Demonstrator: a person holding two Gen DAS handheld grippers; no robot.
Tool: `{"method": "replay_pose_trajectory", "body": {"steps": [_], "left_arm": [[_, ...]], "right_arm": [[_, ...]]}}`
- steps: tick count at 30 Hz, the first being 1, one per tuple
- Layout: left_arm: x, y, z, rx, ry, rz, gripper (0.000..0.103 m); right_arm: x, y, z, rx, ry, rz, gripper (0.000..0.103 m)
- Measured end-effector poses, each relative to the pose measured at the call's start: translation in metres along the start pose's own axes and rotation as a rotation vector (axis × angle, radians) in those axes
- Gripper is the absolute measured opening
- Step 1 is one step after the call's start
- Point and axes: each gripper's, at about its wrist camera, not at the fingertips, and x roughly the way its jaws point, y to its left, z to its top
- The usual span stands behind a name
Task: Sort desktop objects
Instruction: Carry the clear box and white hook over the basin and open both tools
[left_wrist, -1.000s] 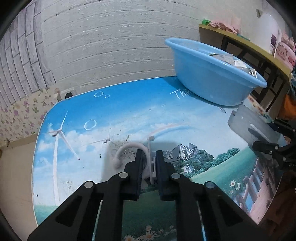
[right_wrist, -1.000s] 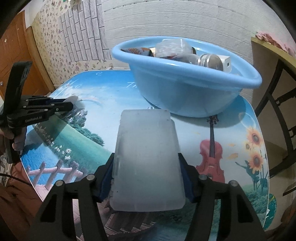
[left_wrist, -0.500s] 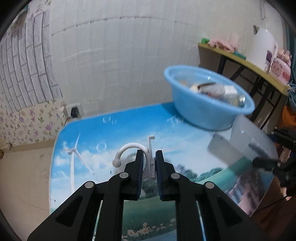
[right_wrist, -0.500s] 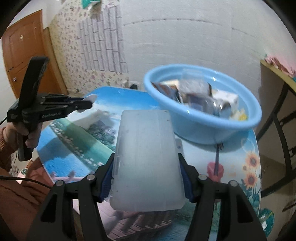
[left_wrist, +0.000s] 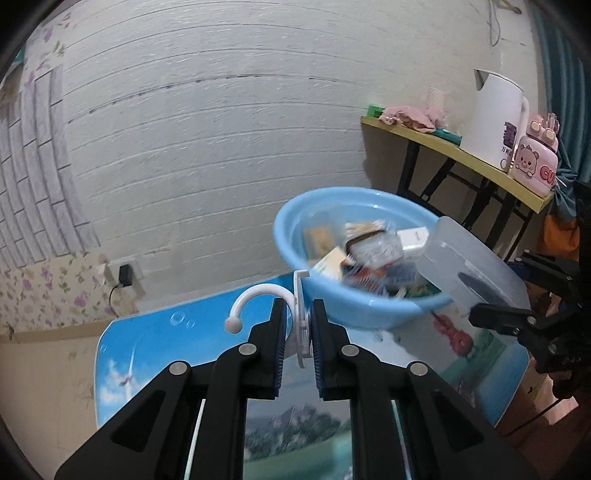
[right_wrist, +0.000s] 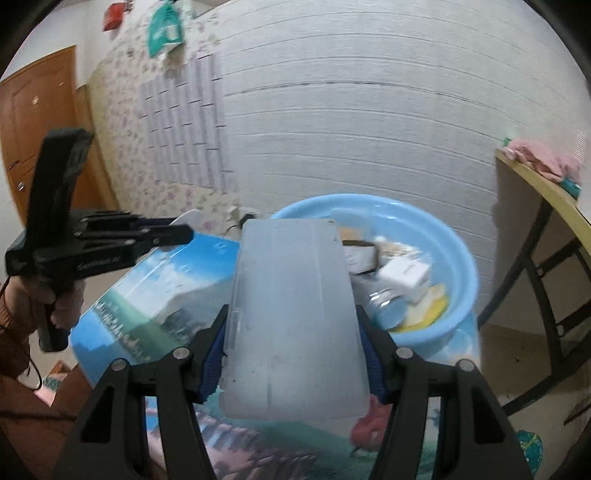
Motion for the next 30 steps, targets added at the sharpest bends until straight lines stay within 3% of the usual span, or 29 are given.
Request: {"method": "replay_pose_trajectory", "body": {"steps": [14, 30], "left_arm": [[0.066, -0.043, 0.044, 0.052, 0.018, -0.076, 0.011], [0.138, -0.053, 0.074, 0.099, 0.097, -0.096, 0.012]], "right_arm": [[0.043, -0.06, 0.033, 0.09, 0.036, -0.103, 0.061], [0.092, -0.098, 0.055, 0.142, 0.099, -0.13, 0.061]]}}
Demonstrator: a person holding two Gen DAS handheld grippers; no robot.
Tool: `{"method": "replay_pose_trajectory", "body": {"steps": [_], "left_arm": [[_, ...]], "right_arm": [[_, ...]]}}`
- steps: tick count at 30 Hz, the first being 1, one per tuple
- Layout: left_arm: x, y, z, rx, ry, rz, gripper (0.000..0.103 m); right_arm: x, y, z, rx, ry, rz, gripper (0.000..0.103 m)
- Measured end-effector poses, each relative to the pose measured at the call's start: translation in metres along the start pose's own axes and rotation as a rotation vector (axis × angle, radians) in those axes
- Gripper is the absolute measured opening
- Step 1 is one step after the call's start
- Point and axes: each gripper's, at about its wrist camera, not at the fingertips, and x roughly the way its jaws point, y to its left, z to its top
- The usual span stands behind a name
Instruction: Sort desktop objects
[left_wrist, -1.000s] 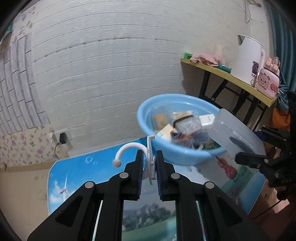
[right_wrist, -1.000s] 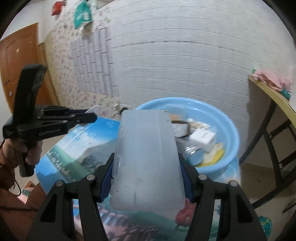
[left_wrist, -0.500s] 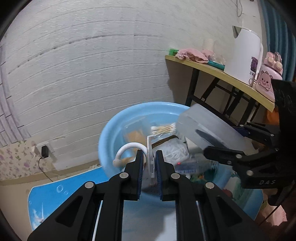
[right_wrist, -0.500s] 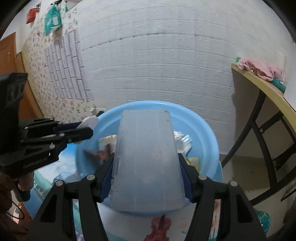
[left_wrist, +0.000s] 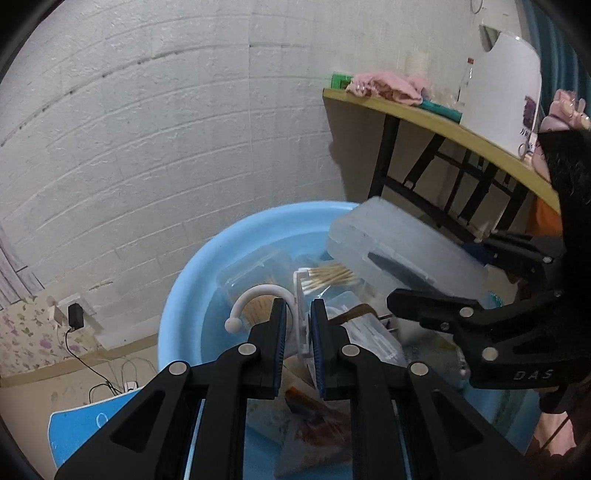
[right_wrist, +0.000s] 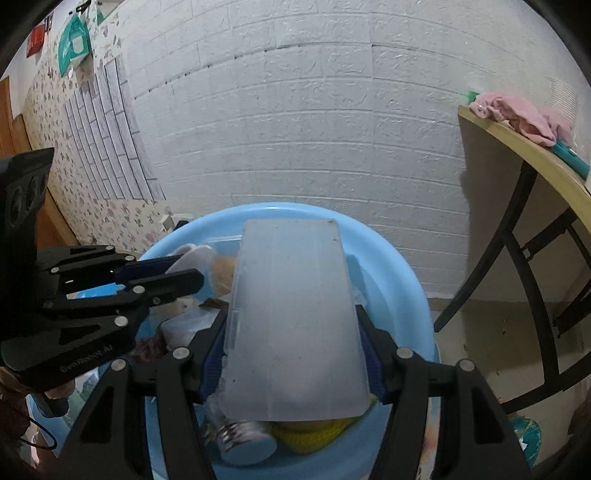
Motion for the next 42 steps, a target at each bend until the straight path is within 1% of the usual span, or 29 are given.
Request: {"method": "replay_pose_trajectory", "body": {"steps": [2, 5, 8, 10, 12, 13, 14, 15, 16, 17, 19, 22, 24, 28, 31, 33, 36, 38, 42], "left_arm": [[0.009, 0.001, -0.001, -0.004, 0.025, 0.0, 0.012], [0.011, 0.0, -0.006, -0.003, 0.028, 0.011, 0.012], [0.008, -0.001, -0.009, -0.01, 0.028, 0.017, 0.017], [0.007, -0.001, -0.009, -0.009, 0.029, 0.026, 0.027], [0.003, -0.002, -0.01, -0.009, 0.024, 0.034, 0.035], [0.0, -0.002, -0.012, -0.011, 0.023, 0.035, 0.038], [-0.003, -0.002, -0.013, -0.016, 0.021, 0.041, 0.04], [-0.006, -0.002, -0.014, -0.023, 0.02, 0.047, 0.043], [-0.009, -0.002, -0.014, -0.028, 0.02, 0.052, 0.046], [-0.012, -0.001, -0.015, -0.035, 0.019, 0.054, 0.048], [-0.02, -0.001, -0.016, -0.043, 0.018, 0.069, 0.058], [-0.033, -0.004, -0.017, -0.048, 0.012, 0.116, 0.07], [-0.042, -0.007, -0.018, -0.049, 0.021, 0.147, 0.074], [-0.055, -0.009, -0.018, -0.078, 0.079, 0.184, 0.082], [-0.068, -0.005, -0.019, -0.133, 0.103, 0.199, 0.083], [-0.077, -0.002, -0.021, -0.159, 0.117, 0.21, 0.086], [-0.089, -0.002, -0.024, -0.157, 0.14, 0.278, 0.086], [-0.102, 0.001, -0.027, -0.164, 0.124, 0.308, 0.086], [-0.132, 0.007, -0.032, -0.19, 0.086, 0.333, 0.086]], "right_arm": [[0.003, 0.001, 0.002, -0.003, 0.009, -0.002, 0.061], [0.004, 0.002, 0.002, -0.006, 0.014, 0.045, 0.062], [0.005, 0.008, -0.001, -0.019, 0.02, 0.044, 0.062], [0.004, 0.01, -0.002, -0.022, 0.021, 0.039, 0.062], [0.003, 0.012, -0.003, -0.019, 0.027, 0.035, 0.062], [0.001, 0.013, -0.003, -0.019, 0.027, 0.034, 0.066], [-0.001, 0.013, -0.003, -0.019, 0.027, 0.032, 0.074], [-0.002, 0.013, -0.003, -0.018, 0.028, 0.029, 0.077], [-0.005, 0.014, -0.004, -0.016, 0.028, 0.024, 0.078], [-0.008, 0.015, -0.005, -0.015, 0.027, 0.019, 0.078], [-0.011, 0.015, -0.006, -0.011, 0.025, 0.011, 0.078], [-0.019, 0.017, -0.008, -0.005, 0.024, 0.001, 0.078], [-0.025, 0.018, -0.01, 0.004, 0.036, -0.012, 0.078], [-0.034, 0.019, -0.012, 0.024, 0.065, -0.029, 0.078], [-0.04, 0.019, -0.013, 0.042, 0.092, -0.048, 0.078], [-0.044, 0.019, -0.013, 0.061, 0.106, -0.052, 0.078], [-0.059, 0.02, -0.01, 0.112, 0.102, -0.083, 0.078], [-0.076, 0.026, -0.006, 0.121, 0.064, -0.065, 0.078], [-0.099, 0.045, -0.001, 0.082, 0.034, -0.059, 0.079]]}}
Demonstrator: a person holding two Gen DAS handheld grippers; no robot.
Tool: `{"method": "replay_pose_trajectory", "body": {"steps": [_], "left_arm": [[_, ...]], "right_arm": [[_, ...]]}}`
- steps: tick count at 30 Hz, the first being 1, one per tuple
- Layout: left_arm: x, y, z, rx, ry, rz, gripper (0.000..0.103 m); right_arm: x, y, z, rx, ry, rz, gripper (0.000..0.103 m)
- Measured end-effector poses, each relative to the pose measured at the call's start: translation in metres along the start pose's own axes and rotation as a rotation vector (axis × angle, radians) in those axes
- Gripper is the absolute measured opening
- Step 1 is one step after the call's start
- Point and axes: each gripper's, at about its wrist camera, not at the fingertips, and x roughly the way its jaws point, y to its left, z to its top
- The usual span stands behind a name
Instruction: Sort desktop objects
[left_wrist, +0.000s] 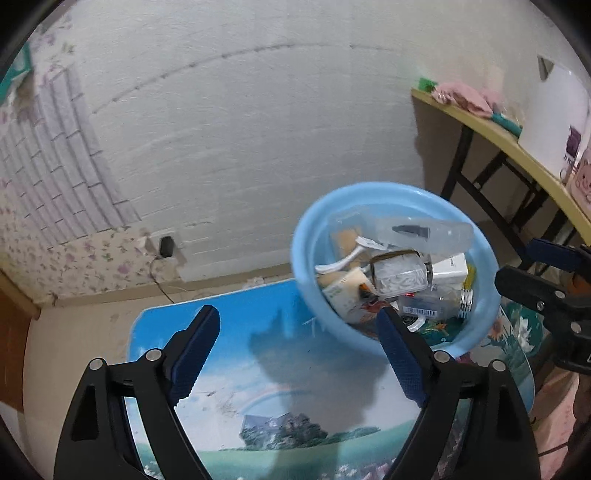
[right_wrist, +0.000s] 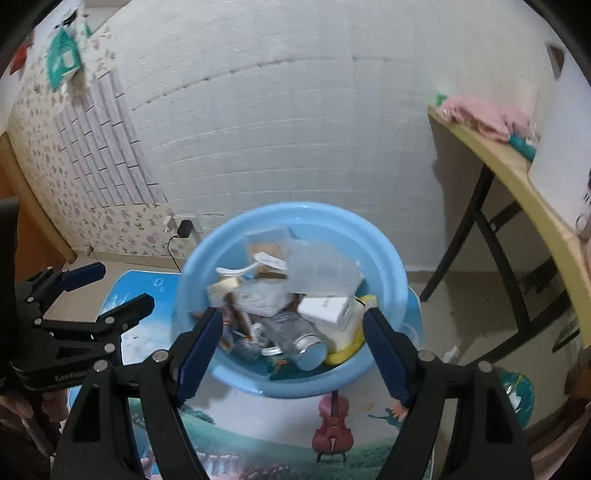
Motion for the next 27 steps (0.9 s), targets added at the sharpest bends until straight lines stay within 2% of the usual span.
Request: {"method": "replay_pose_trajectory", "body": {"steps": [3, 4, 8, 11, 16, 21, 23, 27], "left_arm": [[-0.028, 0.006, -0.001, 0.007, -0.075, 0.027, 0.087], [-0.035, 0.009, 0.001, 0.002, -0.095, 0.038, 0.091], [-0.064, 0.015, 0.005, 0.011, -0.196, 0.135, 0.097], [-0.078, 0.02, 0.01, -0.004, -0.246, 0.107, 0.1], [-0.081, 0.026, 0.019, -0.025, -0.286, 0.067, 0.103], [-0.063, 0.028, 0.023, -0.029, -0.248, 0.031, 0.103], [-0.052, 0.027, 0.022, -0.025, -0.222, 0.036, 0.103], [-0.031, 0.03, 0.019, -0.053, -0.173, 0.012, 0.103]], "right_arm": [[-0.017, 0.01, 0.003, 0.005, -0.042, 0.007, 0.079], [-0.022, 0.013, 0.004, 0.0, -0.057, 0.012, 0.079], [-0.041, 0.022, 0.01, -0.022, -0.126, 0.001, 0.079], [-0.052, 0.028, 0.015, -0.029, -0.163, -0.001, 0.079], [-0.046, 0.03, 0.02, -0.05, -0.164, -0.01, 0.079], [-0.03, 0.025, 0.022, -0.024, -0.134, -0.017, 0.08], [-0.021, 0.021, 0.021, 0.003, -0.105, 0.001, 0.088], [-0.007, 0.019, 0.019, 0.004, -0.088, -0.005, 0.09]]}}
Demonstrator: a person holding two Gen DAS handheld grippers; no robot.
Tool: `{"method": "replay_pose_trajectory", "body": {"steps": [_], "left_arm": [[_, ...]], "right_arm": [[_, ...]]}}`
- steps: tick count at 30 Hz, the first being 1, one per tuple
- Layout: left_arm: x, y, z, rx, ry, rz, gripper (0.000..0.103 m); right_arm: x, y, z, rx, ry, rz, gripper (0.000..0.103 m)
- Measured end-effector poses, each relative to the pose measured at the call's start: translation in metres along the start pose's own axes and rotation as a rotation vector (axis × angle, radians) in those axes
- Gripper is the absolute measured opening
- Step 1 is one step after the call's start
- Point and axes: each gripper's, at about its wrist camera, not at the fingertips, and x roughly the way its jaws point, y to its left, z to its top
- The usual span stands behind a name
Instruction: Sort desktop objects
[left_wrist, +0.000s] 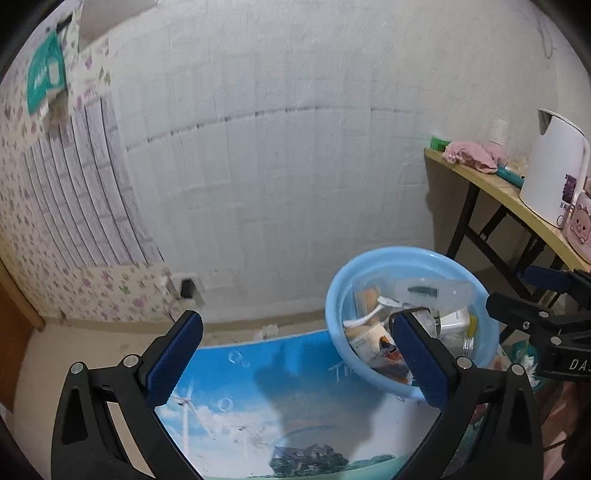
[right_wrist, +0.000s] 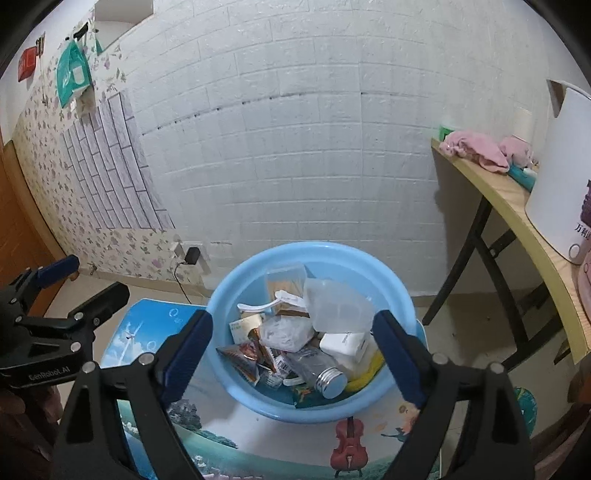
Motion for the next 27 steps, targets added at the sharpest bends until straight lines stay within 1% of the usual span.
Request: {"method": "replay_pose_trajectory", "body": {"steps": [4, 7, 11, 14, 17, 20, 24, 27], "left_arm": [[0.017, 0.002, -0.005, -0.009, 0.036, 0.001, 0.103], [0.032, 0.004, -0.009, -0.02, 0.087, -0.047, 0.103], [0.048, 0.004, -0.016, -0.017, 0.126, -0.027, 0.103], [0.052, 0.003, -0.019, -0.022, 0.143, -0.034, 0.103], [0.056, 0.0, -0.023, -0.006, 0.16, -0.03, 0.103], [0.057, -0.003, -0.024, 0.007, 0.16, -0.031, 0.103], [0.051, -0.005, -0.021, -0.003, 0.129, -0.036, 0.103], [0.046, -0.005, -0.018, -0.001, 0.105, -0.026, 0.103]], "right_arm": [[0.012, 0.002, -0.003, -0.018, 0.023, -0.011, 0.09], [0.024, 0.002, -0.005, -0.026, 0.055, -0.01, 0.09], [0.038, -0.002, -0.009, -0.02, 0.091, -0.009, 0.09], [0.044, -0.004, -0.011, -0.014, 0.116, -0.003, 0.09], [0.05, -0.004, -0.013, -0.015, 0.125, -0.004, 0.09], [0.054, -0.005, -0.015, -0.009, 0.133, -0.004, 0.09], [0.056, -0.009, -0.015, 0.004, 0.131, -0.005, 0.09], [0.053, -0.009, -0.013, 0.008, 0.12, -0.001, 0.09]]}}
